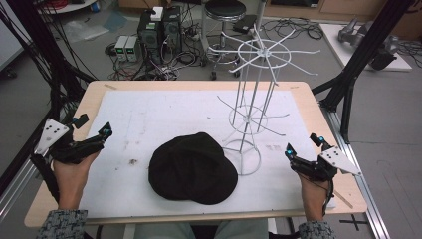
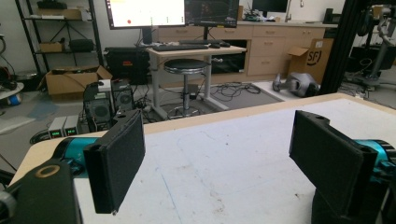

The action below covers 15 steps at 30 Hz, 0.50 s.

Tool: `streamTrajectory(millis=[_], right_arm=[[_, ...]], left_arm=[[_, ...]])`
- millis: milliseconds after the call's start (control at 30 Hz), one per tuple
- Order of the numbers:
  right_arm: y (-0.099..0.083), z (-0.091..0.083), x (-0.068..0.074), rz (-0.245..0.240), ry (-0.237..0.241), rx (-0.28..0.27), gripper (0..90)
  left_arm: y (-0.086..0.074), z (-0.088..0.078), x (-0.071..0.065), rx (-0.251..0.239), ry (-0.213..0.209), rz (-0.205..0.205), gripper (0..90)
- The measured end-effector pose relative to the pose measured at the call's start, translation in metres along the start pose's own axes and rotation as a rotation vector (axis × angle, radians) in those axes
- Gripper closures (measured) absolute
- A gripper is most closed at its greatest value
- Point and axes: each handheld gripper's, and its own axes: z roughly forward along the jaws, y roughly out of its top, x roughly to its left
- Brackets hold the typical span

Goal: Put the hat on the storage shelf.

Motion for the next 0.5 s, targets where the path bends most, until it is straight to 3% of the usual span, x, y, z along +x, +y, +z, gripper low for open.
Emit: streamTrajectory(millis=[500], right_arm=[[0.0002, 0.0015, 0.0005, 0.006, -0.001, -0.003, 9.4]], left_arm=[[-0.0001, 0.0007, -0.0037, 0.005, -0.043, -0.004, 18.6]])
